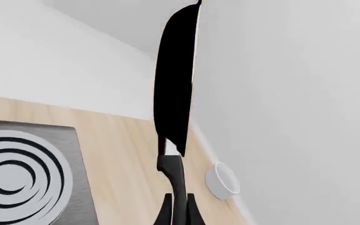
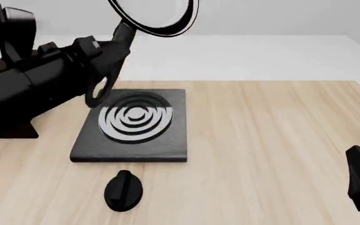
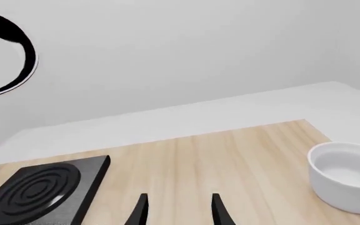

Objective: Put the frying pan on top of the cabinet.

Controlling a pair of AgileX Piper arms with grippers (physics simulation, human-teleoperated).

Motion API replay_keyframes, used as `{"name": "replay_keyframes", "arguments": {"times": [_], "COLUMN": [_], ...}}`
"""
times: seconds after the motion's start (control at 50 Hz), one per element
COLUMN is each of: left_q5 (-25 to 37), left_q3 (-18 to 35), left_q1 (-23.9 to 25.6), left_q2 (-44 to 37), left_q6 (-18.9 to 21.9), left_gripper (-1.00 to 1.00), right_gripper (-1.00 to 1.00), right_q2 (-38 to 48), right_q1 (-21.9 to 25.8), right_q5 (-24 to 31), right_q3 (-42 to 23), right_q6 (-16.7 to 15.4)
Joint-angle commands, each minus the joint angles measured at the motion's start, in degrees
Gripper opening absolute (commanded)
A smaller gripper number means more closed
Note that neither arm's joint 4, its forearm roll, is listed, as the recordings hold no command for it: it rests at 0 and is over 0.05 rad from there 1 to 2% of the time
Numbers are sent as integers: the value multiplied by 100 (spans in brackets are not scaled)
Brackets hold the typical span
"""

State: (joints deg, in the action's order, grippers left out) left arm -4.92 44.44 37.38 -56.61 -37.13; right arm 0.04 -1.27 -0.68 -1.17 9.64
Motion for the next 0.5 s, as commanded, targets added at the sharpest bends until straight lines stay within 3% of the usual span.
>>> {"name": "replay_keyframes", "arguments": {"times": [0.02,0.5], "left_q5": [192,42], "left_q3": [8,-488], "left_q1": [-692,-1888], "left_q2": [818,1271], "left_q6": [-258,-1392], "left_gripper": [-100,-100], "right_gripper": [100,100], "right_q2": [1,6], "right_q1": [4,38], "right_q5": [199,222], "right_q3": [-186,-166], "right_q6": [-51,-74]}}
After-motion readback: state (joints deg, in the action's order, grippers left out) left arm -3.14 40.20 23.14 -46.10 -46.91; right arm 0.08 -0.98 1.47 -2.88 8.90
